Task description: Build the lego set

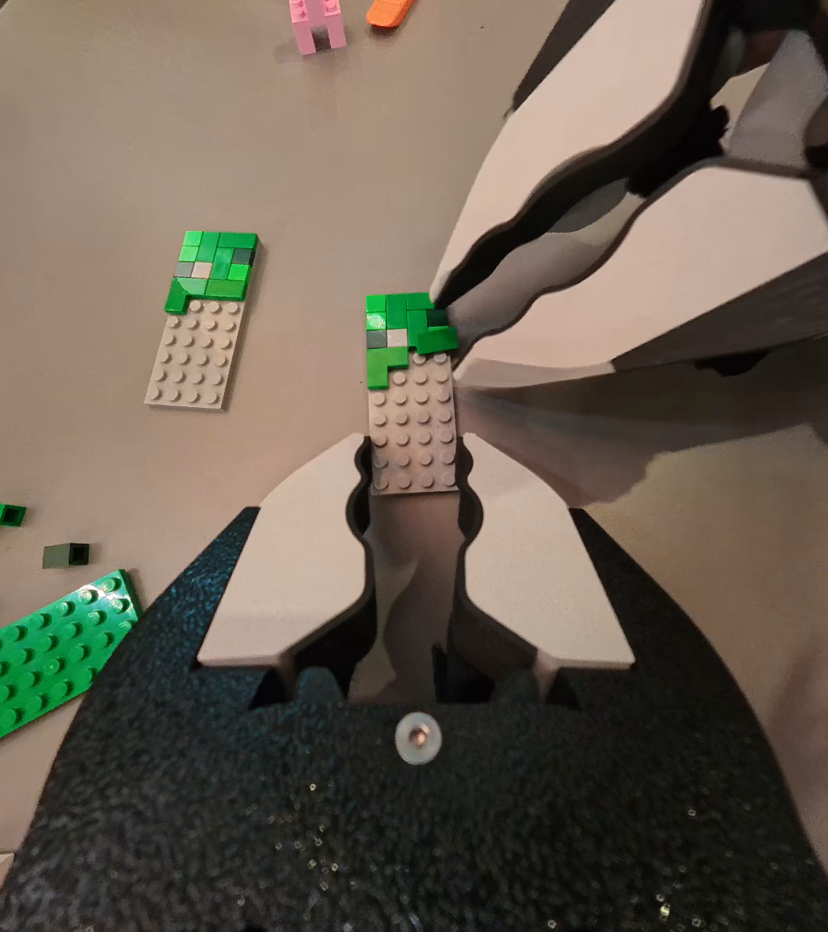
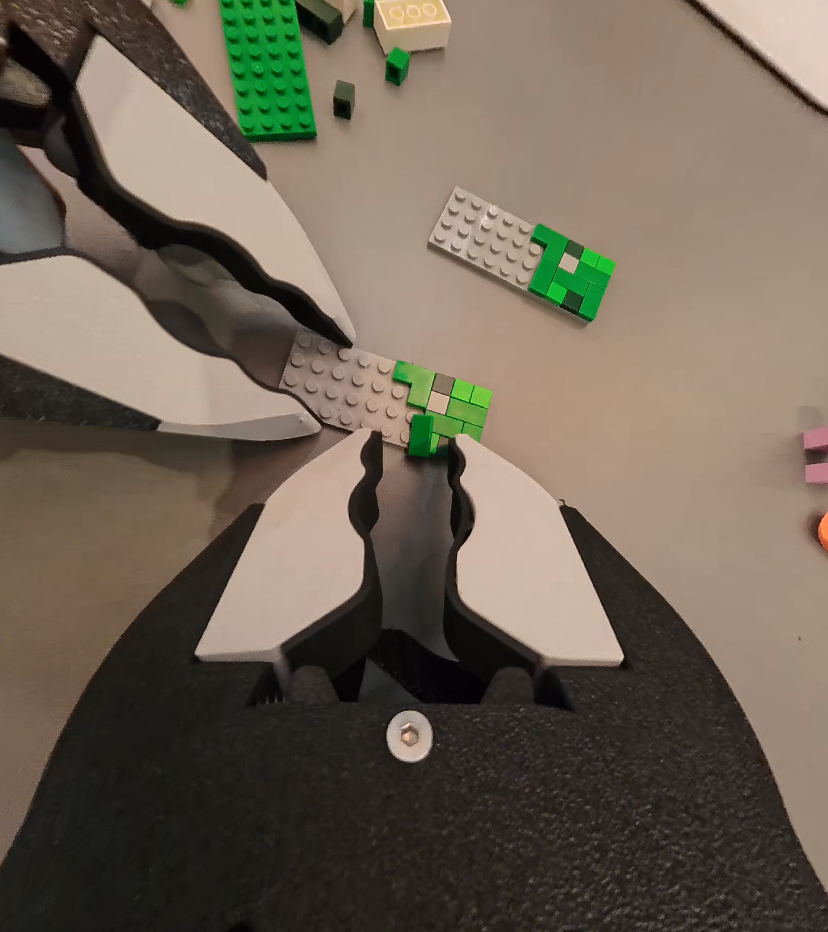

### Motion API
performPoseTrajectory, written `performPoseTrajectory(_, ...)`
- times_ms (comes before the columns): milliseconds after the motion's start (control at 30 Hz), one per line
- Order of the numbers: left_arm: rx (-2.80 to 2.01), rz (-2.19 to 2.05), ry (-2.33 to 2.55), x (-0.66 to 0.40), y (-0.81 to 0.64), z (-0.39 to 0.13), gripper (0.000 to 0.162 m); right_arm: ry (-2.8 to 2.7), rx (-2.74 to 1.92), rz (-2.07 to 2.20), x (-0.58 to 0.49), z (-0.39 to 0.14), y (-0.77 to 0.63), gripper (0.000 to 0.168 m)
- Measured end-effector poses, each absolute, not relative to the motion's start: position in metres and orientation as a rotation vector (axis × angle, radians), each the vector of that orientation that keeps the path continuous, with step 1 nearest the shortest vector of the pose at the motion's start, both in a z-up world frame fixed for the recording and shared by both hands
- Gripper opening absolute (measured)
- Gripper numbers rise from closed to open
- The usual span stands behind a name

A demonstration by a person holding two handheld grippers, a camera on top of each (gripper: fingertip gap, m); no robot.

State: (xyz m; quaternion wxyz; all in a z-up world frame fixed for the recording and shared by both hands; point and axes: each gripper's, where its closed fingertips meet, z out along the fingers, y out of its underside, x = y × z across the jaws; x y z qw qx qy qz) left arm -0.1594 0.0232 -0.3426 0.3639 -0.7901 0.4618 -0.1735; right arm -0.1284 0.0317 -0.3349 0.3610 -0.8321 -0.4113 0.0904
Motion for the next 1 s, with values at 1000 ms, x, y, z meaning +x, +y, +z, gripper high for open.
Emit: performPoseTrajectory(1000, -2.015, -0.422, 1.209, -0.1594, 0.0232, -0.3424, 0.031, -0.983, -2.183, 0.330, -0.1304, -0.3364, 0.0354, 0.004)
